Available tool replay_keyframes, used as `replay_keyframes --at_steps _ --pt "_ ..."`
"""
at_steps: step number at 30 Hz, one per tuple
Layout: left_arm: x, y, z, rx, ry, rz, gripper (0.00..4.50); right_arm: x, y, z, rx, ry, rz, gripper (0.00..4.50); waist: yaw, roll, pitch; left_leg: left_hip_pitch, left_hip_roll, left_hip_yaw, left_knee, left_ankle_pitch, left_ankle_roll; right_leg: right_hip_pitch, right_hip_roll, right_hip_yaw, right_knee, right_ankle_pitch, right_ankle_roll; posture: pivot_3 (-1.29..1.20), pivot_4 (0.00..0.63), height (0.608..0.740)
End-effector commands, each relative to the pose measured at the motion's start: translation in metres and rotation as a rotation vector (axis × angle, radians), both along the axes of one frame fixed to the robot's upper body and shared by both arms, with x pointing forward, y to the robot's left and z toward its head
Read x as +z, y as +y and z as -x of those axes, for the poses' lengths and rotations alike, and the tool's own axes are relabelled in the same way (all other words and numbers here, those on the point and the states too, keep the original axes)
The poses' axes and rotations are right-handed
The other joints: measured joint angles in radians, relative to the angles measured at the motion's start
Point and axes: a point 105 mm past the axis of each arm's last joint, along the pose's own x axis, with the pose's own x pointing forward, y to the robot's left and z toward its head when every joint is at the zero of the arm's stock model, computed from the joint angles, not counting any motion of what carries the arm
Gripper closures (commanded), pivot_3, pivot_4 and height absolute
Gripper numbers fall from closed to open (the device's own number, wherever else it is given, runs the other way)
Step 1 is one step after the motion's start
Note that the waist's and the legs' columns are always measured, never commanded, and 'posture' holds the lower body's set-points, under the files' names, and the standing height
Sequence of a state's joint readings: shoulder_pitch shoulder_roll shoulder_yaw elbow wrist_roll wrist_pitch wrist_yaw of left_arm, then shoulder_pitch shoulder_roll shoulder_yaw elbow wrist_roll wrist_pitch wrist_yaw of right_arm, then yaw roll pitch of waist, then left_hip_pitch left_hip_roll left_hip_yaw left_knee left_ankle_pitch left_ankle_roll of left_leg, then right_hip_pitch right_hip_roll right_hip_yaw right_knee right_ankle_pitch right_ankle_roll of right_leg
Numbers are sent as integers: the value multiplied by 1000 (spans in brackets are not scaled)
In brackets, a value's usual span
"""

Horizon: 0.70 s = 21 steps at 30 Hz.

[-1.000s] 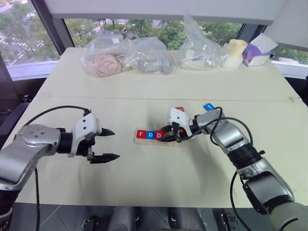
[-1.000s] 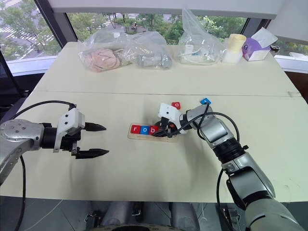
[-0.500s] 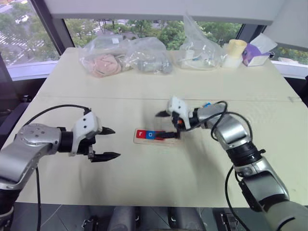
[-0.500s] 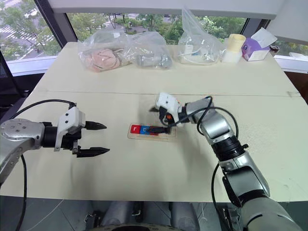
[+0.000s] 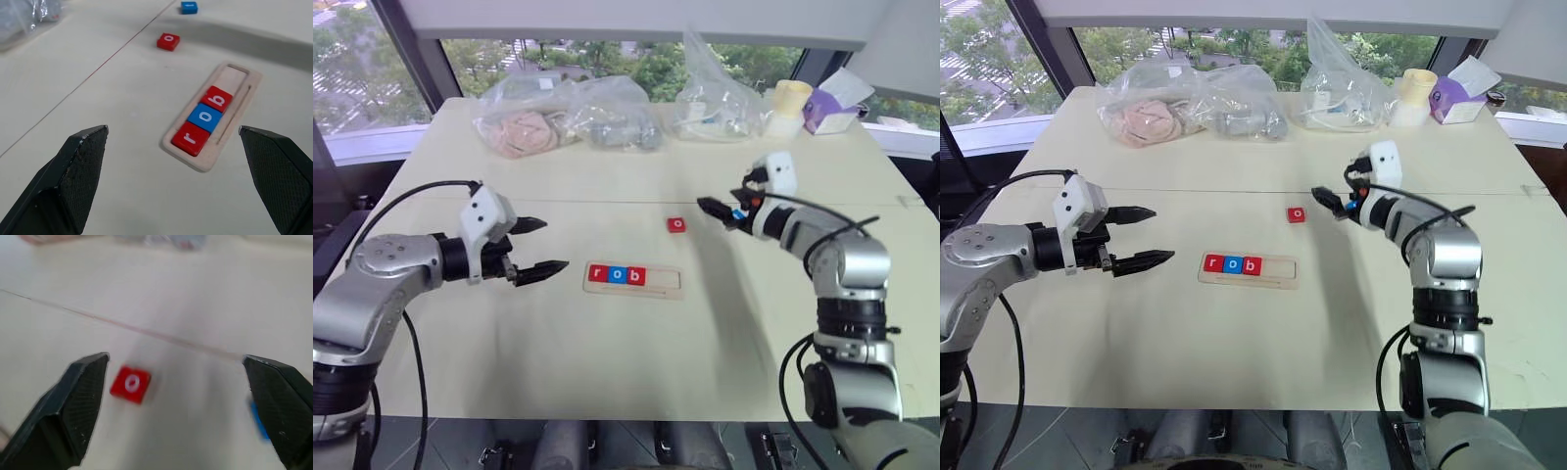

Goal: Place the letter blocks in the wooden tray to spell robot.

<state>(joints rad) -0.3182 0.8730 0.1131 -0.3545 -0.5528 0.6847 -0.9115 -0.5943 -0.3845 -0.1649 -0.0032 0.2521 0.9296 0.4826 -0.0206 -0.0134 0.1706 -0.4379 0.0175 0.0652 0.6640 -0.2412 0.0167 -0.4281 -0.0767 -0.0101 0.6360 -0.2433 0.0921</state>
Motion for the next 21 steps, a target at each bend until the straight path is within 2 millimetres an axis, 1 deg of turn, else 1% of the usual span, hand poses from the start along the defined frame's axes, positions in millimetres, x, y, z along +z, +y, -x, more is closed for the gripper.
replay_keyframes --at_steps 1,4,7,11,14,15,17,19,21 --pt "12 13 -3 29 -53 -47 0 -4 18 -6 -31 -41 51 45 -2 0 0 1 0 1 0 0 0 0 0 0 1 0 0 0 150 739" --pt "17 18 -7 53 -60 -31 0 -15 27 -12 -53 -31 45 45 1 0 0 3 0 3 0 0 0 0 0 2 3 -1 -2 0 150 739" --pt "17 19 -7 55 -53 -26 0 -23 36 -17 -66 -30 50 45 4 0 0 3 -1 3 0 1 0 0 -1 2 4 -2 -3 0 150 739" --pt "10 15 -2 47 -36 -25 0 -35 51 -23 -60 -24 82 45 1 0 0 3 -1 5 0 1 0 0 -1 3 3 0 0 0 150 739" --pt "6 12 0 46 -30 -21 0 -41 54 -31 -90 -12 100 45 -1 0 0 3 -1 5 0 1 0 0 -1 4 4 0 0 0 150 739" --pt "5 12 1 46 -28 -22 0 -42 55 -33 -95 -13 103 279 -2 0 0 4 -1 6 0 1 0 0 -1 4 4 0 0 0 150 739" --pt "3 11 2 45 -24 -29 0 -44 58 -34 -93 -11 114 904 -1 0 0 5 -1 7 0 1 0 0 -1 5 5 -1 -1 0 150 739" --pt "1 12 3 47 -21 -34 0 -46 61 -34 -94 -10 131 1859 -1 0 0 6 0 7 0 1 0 0 -1 5 6 -1 -2 0 150 739" --pt "0 12 3 49 -20 -37 0 -48 61 -32 -96 -6 140 2964 -1 0 0 6 0 7 0 1 0 0 -1 5 6 -2 -3 0 150 739"
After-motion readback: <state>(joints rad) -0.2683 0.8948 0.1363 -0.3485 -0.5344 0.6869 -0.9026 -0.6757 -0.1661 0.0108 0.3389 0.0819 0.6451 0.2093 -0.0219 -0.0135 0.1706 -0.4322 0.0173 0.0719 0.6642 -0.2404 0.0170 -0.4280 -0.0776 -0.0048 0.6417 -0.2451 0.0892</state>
